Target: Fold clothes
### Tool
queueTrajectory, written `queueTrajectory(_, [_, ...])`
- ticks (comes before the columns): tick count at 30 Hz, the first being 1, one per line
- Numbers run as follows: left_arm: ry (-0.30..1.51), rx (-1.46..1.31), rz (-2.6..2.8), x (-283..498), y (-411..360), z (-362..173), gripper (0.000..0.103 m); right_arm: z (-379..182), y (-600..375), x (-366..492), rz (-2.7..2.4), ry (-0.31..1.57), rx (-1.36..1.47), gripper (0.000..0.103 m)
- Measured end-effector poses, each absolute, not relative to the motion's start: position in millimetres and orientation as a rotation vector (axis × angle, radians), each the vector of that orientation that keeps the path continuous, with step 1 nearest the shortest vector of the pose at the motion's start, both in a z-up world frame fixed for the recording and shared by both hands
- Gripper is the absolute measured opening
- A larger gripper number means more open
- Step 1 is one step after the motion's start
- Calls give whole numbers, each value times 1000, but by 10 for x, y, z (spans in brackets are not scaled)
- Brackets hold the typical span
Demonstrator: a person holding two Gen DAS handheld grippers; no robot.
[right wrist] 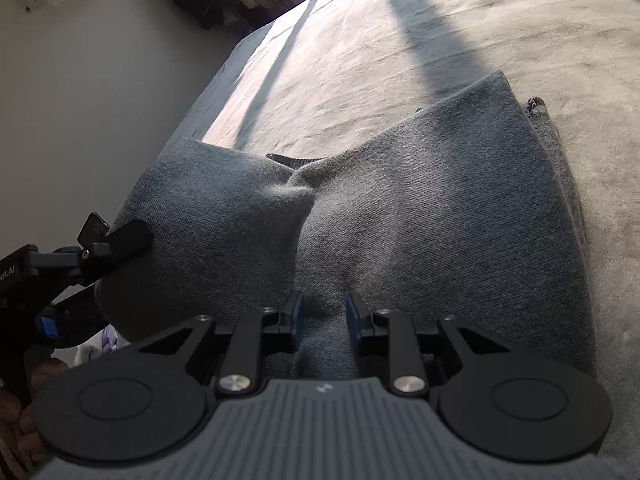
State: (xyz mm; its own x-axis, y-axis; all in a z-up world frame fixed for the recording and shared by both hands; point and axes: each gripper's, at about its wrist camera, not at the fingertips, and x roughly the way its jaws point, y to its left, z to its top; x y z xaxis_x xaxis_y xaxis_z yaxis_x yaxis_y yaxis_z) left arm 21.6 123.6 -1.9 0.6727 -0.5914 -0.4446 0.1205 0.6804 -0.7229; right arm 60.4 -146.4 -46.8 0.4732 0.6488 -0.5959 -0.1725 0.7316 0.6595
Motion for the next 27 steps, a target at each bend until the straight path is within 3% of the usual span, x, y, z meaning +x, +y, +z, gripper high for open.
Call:
queueTrajectory(2, [724, -738, -481, 248, 1112, -13, 18, -423, -1667, 579, 534, 933, 662, 50])
queueTrajectory(4, [722, -762, -527, 295, 998, -17, 13, -396, -1871, 571, 530, 915, 754, 53])
queueTrajectory(10, [816, -794, -623, 402, 675, -210, 15, -565, -2444, 519, 466, 895, 1054, 62])
queueTrajectory(15, [779, -813, -591, 363, 779, -183, 28, -621, -2630, 498, 432, 894, 1145, 63])
queueTrajectory(20, [742, -758, -457, 342, 958, -161, 31, -502, -2549, 533, 451, 897, 1109, 64])
queueTrajectory(24, [794, -662, -346, 350, 1003, -228, 44, -437, -2391, 626, 445, 895, 1032, 64])
queueTrajectory(27, [824, -604, -307, 324, 1022, -293, 46, -465, -2253, 728, 409, 893, 955, 64])
